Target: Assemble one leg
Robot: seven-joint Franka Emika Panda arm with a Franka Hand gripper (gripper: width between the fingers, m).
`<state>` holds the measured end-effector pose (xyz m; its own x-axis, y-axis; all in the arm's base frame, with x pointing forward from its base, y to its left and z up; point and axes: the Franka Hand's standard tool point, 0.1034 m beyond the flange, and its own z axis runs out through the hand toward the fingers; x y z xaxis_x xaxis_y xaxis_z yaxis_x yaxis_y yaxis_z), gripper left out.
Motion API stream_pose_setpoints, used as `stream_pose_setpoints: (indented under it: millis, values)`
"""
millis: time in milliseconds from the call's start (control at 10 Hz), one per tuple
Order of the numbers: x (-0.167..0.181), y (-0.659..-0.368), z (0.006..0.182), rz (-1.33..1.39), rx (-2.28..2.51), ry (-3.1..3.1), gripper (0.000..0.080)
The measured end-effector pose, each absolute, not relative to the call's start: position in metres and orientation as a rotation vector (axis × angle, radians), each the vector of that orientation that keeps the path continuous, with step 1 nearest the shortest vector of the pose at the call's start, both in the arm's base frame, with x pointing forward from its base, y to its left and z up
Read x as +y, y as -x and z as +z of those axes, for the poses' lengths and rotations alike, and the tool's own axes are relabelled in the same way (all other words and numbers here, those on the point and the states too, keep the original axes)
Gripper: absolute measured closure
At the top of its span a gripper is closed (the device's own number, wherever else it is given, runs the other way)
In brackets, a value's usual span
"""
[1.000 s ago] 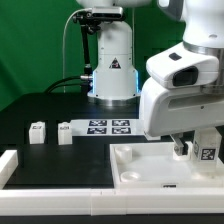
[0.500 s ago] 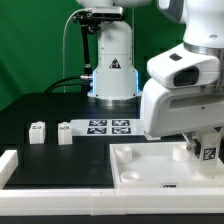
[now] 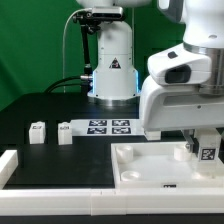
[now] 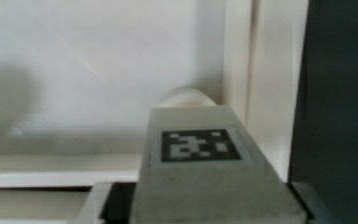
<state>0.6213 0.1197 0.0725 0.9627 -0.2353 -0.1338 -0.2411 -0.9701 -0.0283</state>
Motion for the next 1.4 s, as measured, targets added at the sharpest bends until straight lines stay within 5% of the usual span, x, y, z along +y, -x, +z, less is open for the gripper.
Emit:
stream_pose_setpoints:
  millis: [600,900,1100,1400]
  values:
    - [0.1168,-0.6197,0.0715,0.216,1.584,2.707,0.0509]
    - [0.1166,-0.6197,0.0715,0.217,1.622,2.684,0.0508]
    - [0.1169,-0.6196,0.0714,0.214,1.481,2.761,0.0190]
    - [0.1169,-0.6197,0.0717,0.208,0.966,2.955,0.0153]
